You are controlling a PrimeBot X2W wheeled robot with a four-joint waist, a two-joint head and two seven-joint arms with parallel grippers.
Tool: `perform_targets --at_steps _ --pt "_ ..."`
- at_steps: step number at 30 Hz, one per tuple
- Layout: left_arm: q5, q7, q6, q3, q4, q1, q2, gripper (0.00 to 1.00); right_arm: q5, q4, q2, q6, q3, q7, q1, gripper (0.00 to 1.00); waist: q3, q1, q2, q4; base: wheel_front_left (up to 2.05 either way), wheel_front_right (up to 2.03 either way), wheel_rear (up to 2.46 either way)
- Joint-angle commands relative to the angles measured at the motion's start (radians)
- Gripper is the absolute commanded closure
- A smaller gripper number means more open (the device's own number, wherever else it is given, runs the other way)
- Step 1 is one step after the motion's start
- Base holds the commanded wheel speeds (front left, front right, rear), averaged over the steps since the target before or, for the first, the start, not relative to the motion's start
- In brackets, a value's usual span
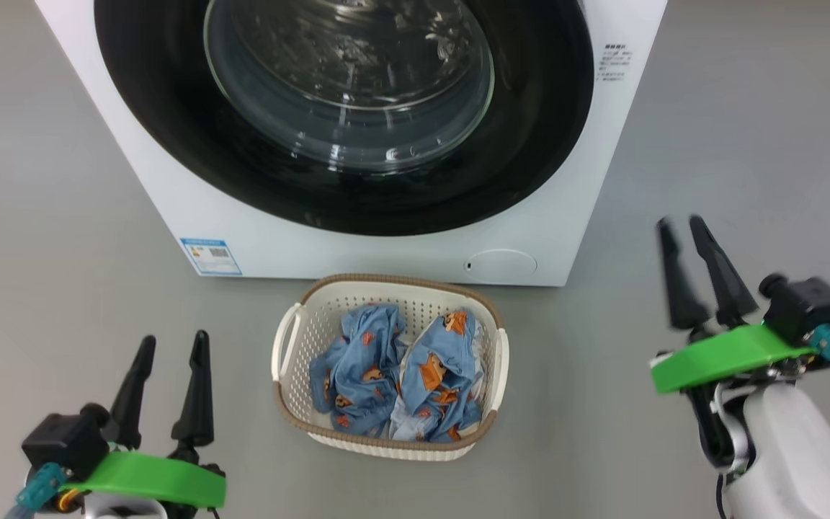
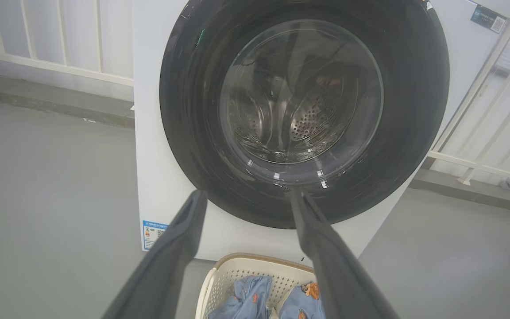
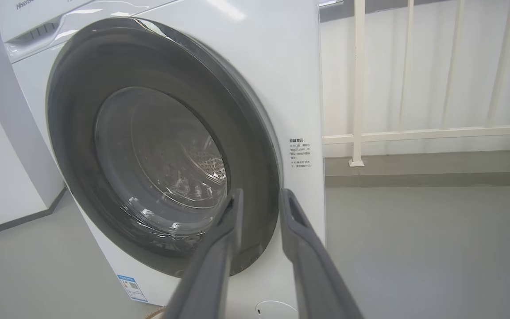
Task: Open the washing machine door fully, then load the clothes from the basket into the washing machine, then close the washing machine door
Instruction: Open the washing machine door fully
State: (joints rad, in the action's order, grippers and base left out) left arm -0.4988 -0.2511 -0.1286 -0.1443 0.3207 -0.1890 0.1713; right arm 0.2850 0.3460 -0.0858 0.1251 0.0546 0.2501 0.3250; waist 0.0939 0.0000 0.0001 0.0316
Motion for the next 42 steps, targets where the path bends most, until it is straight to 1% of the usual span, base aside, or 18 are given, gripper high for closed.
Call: perform_targets --at_steps 1,6,11,15,18,26,32,33,37,40,42 --pt "0.004 -0.011 -0.002 0.032 -0.033 -0.050 0.025 0.00 0.015 -0.028 -0.006 0.006 0.016 0.012 0.038 1.00 0.015 0.0000 -0.0001 0.002 0.00 0.00 0.00" --pt "-0.004 -0.011 -0.002 0.036 -0.055 -0.059 0.040 0.00 0.091 -0.044 -0.016 0.006 -0.007 0.012 0.081 1.00 0.051 0.0000 -0.0001 0.015 0.00 0.00 0.00" --pt "0.002 -0.011 -0.002 0.049 -0.085 -0.068 0.050 0.00 0.181 -0.041 -0.041 0.006 -0.025 0.012 0.134 1.00 0.085 0.0000 -0.0001 0.032 0.00 0.00 0.00" --pt "0.006 -0.011 -0.002 0.054 -0.097 -0.075 0.052 0.00 0.262 -0.002 -0.080 0.006 -0.014 0.007 0.184 1.00 0.107 0.0000 -0.0001 0.048 0.00 0.00 0.00" --pt "0.007 -0.011 -0.002 0.058 -0.104 -0.081 0.055 0.00 0.335 0.023 -0.112 0.006 0.000 -0.018 0.234 1.00 0.126 0.0000 -0.0001 0.057 0.00 0.00 0.00" --pt "0.013 -0.011 -0.002 0.062 -0.119 -0.102 0.063 0.00 0.545 0.027 -0.173 0.006 0.028 -0.083 0.368 1.00 0.175 0.0000 -0.0001 0.071 0.00 0.00 0.00" --pt "0.014 -0.011 -0.002 0.060 -0.134 -0.122 0.064 0.00 0.697 0.055 -0.219 0.006 0.029 -0.154 0.452 1.00 0.207 0.0000 -0.0001 0.082 0.00 0.00 0.00" --pt "0.015 -0.011 -0.002 0.064 -0.140 -0.126 0.066 0.00 0.740 0.074 -0.230 0.006 0.028 -0.186 0.478 1.00 0.218 0.0000 -0.0001 0.084 0.00 0.00 0.00" --pt "0.028 -0.011 -0.002 0.078 -0.155 -0.137 0.065 0.00 0.850 0.115 -0.239 0.006 0.012 -0.274 0.538 1.00 0.243 0.0000 -0.0001 0.089 0.00 0.00 0.00" --pt "0.032 -0.011 -0.002 0.080 -0.161 -0.142 0.063 0.00 0.894 0.136 -0.245 0.006 0.004 -0.311 0.569 1.00 0.255 0.0000 -0.0001 0.092 0.00 0.00 0.00" --pt "0.036 -0.011 -0.002 0.077 -0.167 -0.149 0.061 0.00 0.952 0.166 -0.248 0.006 -0.006 -0.365 0.613 1.00 0.271 0.0000 -0.0001 0.097 0.00 0.00 0.00"
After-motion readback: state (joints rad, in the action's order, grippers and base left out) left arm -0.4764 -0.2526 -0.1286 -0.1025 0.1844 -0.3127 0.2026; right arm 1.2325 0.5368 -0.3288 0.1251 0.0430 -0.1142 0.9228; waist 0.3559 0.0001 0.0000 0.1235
